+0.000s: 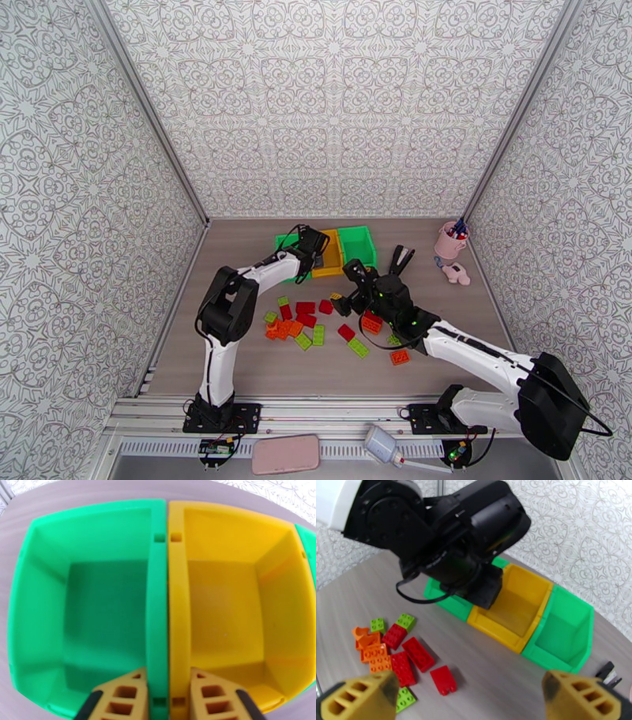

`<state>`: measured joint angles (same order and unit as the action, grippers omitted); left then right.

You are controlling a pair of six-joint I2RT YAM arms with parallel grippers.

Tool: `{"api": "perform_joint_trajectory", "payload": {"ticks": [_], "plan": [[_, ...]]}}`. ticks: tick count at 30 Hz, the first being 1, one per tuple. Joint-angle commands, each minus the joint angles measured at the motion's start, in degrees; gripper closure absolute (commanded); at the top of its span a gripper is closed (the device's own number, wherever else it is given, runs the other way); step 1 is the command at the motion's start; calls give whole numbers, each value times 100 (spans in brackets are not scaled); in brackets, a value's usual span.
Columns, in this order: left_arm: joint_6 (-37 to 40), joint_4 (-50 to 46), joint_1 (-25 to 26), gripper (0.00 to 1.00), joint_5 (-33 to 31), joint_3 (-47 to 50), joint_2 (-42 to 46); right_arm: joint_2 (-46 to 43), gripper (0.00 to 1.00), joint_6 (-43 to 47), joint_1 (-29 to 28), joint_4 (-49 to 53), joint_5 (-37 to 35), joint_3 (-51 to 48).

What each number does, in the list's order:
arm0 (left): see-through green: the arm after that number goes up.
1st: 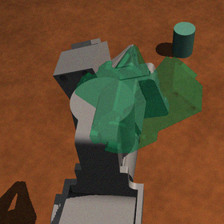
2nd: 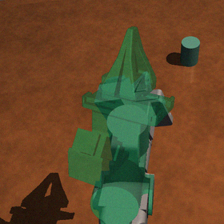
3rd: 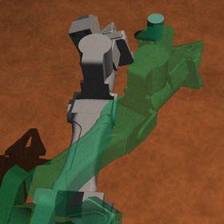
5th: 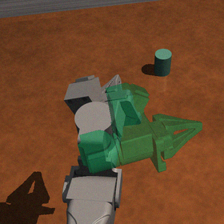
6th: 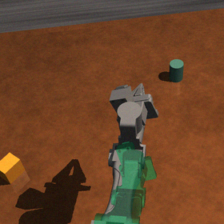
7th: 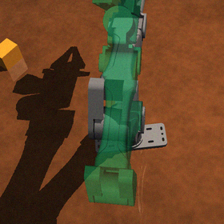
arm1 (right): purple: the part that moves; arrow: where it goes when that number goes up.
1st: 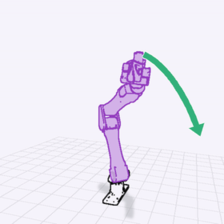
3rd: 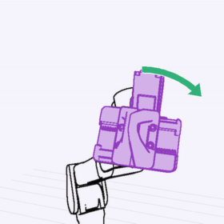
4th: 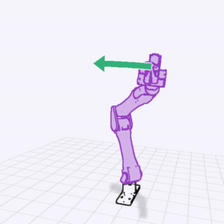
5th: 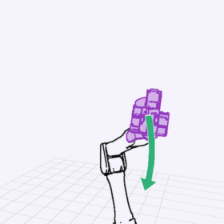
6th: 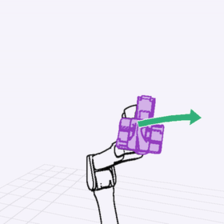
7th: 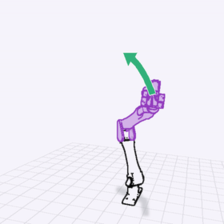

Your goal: Sort the legos into containers by color

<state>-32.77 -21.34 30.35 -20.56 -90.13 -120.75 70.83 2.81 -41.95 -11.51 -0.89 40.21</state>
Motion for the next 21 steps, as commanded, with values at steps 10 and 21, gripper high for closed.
{"api": "perform_joint_trajectory", "payload": {"ticks": [10,21], "plan": [[-29,141,22,55,-46,46,515,-175,0,-70,-28,3,-131,-23],[-23,333,70,33,-128,835,1588,-147,0,-315,-28,16,-206,-39]]}}
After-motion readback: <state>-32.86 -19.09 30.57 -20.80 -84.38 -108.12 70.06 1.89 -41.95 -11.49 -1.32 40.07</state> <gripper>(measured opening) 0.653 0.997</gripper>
